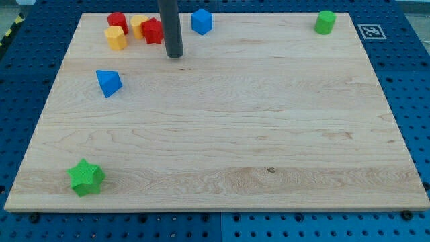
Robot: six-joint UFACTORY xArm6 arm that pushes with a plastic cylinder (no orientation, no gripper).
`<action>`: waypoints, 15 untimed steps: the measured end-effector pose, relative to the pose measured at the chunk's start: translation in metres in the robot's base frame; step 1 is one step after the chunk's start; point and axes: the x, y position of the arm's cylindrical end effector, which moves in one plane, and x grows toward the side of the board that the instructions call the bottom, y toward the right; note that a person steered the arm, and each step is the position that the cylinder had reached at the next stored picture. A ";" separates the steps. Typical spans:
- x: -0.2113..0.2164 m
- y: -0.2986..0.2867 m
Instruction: Push the blue triangle to the green star
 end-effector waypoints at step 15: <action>0.124 -0.103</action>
